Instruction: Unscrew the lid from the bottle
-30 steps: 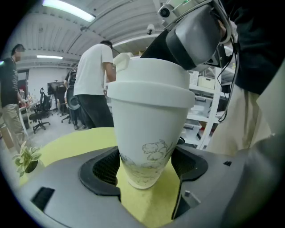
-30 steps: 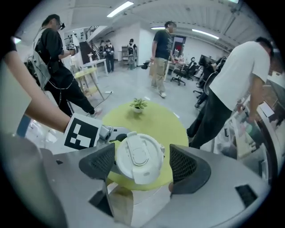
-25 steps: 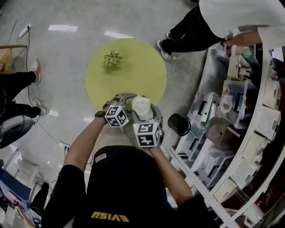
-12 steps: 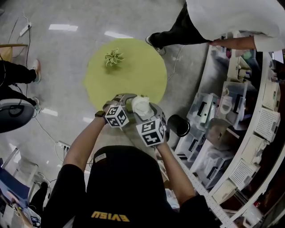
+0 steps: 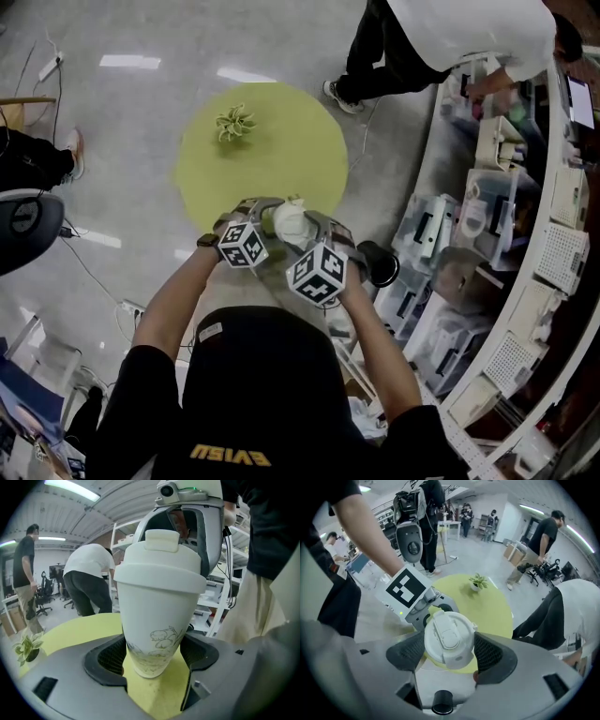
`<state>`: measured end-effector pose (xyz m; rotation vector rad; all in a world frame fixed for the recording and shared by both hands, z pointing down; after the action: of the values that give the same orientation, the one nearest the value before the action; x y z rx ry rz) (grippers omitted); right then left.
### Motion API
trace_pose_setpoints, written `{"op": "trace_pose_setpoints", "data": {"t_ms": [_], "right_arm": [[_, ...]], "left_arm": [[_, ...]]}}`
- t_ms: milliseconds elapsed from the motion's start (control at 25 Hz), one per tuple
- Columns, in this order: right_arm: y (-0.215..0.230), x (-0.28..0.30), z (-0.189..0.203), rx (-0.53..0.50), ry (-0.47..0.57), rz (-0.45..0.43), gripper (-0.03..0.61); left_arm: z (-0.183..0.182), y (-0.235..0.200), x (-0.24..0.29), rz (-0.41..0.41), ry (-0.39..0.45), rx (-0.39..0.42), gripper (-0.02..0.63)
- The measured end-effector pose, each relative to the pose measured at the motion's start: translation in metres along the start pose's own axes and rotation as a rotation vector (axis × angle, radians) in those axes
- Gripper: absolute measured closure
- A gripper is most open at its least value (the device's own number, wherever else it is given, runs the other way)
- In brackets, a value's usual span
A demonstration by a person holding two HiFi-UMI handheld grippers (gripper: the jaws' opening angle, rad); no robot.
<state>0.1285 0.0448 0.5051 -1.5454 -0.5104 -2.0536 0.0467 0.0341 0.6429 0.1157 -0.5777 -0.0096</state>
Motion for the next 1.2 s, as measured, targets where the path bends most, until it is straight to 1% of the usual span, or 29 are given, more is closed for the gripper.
{"op": "trace_pose_setpoints", "data": {"t_ms": [240,560,640,720,800,840,880,920,1040,1200], "right_arm": [[0.000,0.000,-0.003,-0.172,-0.034,-0.026,0.253],[-0.005,0.003,-0.006,-0.452,-0.073,-0.045,0.253],[-0.006,0.004,-0.006,-0.485,-0.081,-0.048,0.253],[-0.005,0.004,-0.006,-0.481,-0.081,-0.052,0.253],[-0.004,0.003,-0.005,-0.439,-0.081,-0.046,0.252],[-0.002,0.003,-0.005,-0.401,-0.083,-0.035,0.250],[0.000,0.002,-0.004,-0.351,-0.082,-0.018,0.233],[0.003,-0.001,-0.003,-0.293,-0.075,-0.002,0.198],[0.010,-0.014,0.001,-0.063,-0.004,0.012,0.186],[0.011,-0.025,0.008,0.312,0.124,0.000,0.184]], "left_arm": [[-0.001,-0.001,0.000,0.000,-0.004,0.001,0.241],[0.001,-0.001,-0.001,-0.001,-0.007,-0.001,0.241],[0.001,-0.001,0.000,0.000,-0.007,-0.004,0.241],[0.001,-0.001,0.000,0.000,-0.007,-0.007,0.241],[0.001,-0.001,0.000,-0.001,-0.005,-0.009,0.241],[0.001,-0.001,0.000,-0.002,-0.005,-0.011,0.241],[0.001,-0.001,0.000,-0.002,-0.004,-0.013,0.241],[0.001,-0.001,0.000,-0.003,-0.004,-0.015,0.241],[0.003,-0.001,0.000,-0.004,-0.002,-0.018,0.242],[0.003,-0.001,0.000,-0.002,-0.005,-0.020,0.242]]}}
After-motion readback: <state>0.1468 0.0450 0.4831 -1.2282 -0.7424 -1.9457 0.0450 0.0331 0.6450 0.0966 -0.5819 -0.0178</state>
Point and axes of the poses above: the fingertips, and each gripper's own axes: x forward along the fingers, y to its right, z out of its underside, the point moved 10 cm from there along -x, backward along the fingers, and after that the axes turned 10 degrees about x, right-handed, at the moved point
